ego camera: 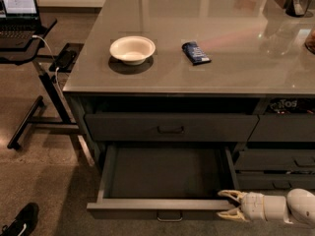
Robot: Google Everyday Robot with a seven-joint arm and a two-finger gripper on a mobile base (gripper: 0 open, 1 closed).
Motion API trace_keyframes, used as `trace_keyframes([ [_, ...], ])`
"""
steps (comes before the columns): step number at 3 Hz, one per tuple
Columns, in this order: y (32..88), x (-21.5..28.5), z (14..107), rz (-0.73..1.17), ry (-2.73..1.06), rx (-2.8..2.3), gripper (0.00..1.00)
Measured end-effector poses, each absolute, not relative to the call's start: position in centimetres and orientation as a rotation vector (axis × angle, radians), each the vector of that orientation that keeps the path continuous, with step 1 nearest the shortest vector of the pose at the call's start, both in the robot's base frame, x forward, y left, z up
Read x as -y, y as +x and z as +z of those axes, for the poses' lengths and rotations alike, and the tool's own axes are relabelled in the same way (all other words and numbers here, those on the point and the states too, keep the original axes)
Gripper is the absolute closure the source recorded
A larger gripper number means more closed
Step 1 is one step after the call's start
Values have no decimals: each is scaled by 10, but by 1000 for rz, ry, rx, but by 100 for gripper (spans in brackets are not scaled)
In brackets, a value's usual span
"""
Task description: Open middle drawer
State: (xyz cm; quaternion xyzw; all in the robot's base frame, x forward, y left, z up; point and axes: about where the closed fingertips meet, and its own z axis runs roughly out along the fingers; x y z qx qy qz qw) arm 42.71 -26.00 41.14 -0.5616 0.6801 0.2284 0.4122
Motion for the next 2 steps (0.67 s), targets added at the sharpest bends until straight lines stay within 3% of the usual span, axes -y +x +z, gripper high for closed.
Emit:
trace_keyframes([
  [1, 427, 260, 414, 575, -1413, -1711, 84],
  [2, 417, 267, 411, 568, -1405, -1719, 100],
])
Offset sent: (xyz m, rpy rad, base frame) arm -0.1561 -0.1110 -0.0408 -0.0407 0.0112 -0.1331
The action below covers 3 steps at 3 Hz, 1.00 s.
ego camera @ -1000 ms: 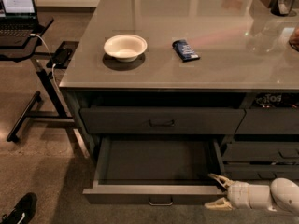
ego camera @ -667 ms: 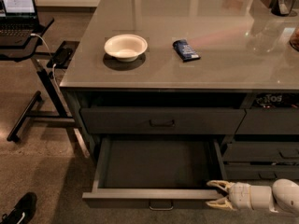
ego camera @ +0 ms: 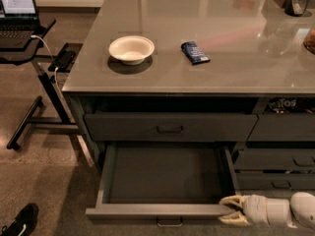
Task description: Open middle drawer
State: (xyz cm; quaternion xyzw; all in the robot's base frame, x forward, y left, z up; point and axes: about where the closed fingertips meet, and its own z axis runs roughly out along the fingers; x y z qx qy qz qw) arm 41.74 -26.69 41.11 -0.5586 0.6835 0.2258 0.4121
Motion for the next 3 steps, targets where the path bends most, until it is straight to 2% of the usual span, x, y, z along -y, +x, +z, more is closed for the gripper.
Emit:
trace_keyframes([
  [1, 414, 265, 415, 568, -1405, -1719, 100],
  [3, 414, 265, 415, 568, -1405, -1719, 52],
])
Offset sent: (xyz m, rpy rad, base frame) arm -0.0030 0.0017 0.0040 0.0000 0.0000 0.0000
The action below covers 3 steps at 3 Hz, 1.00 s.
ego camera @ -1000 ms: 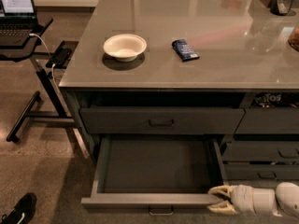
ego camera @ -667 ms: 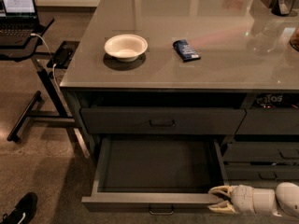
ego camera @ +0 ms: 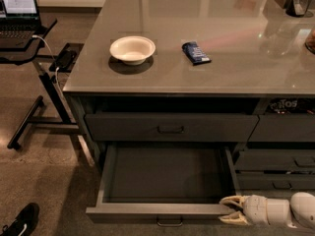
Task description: Open middle drawer
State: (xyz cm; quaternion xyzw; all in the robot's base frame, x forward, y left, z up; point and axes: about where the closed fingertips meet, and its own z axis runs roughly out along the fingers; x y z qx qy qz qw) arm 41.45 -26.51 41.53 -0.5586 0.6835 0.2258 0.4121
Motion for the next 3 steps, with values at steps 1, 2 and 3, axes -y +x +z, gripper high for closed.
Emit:
trace_keyframes([
  [1, 414, 265, 415, 568, -1405, -1719, 29],
  [2, 414, 265, 415, 568, -1405, -1719, 5],
  [3, 414, 265, 415, 568, -1405, -1719, 0],
])
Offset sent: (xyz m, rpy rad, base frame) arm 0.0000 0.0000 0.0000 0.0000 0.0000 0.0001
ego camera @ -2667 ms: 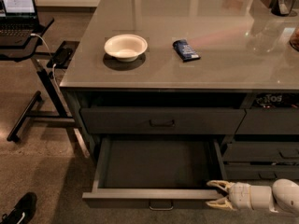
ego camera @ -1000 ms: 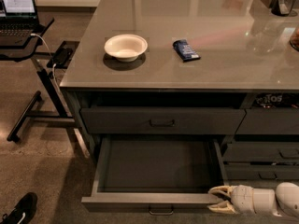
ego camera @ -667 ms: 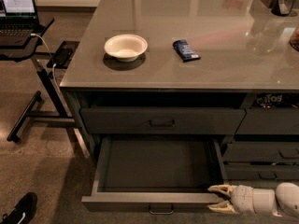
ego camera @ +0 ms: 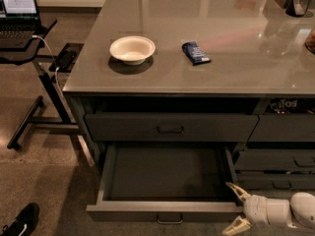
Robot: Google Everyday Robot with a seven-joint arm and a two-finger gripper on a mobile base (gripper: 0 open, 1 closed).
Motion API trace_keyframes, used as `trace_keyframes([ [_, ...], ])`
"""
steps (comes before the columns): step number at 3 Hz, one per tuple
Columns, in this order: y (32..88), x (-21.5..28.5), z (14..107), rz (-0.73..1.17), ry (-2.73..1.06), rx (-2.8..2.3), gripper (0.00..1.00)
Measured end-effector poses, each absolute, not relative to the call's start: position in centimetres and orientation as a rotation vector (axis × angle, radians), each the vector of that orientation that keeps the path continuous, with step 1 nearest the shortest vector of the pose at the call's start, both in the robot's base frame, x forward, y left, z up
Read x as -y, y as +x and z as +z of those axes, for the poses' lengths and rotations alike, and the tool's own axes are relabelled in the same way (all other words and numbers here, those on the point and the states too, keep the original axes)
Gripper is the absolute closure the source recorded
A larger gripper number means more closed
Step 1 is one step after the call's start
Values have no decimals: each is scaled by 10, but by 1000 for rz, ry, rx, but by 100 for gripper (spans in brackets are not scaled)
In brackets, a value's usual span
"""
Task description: Open middle drawer
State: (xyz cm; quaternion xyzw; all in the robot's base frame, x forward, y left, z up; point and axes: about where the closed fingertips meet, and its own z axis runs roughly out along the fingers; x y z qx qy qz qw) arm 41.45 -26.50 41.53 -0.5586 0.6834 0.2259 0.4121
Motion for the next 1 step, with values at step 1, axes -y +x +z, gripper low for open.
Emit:
trace_keyframes([
  [1, 414, 265, 415, 568, -1405, -1719, 0],
])
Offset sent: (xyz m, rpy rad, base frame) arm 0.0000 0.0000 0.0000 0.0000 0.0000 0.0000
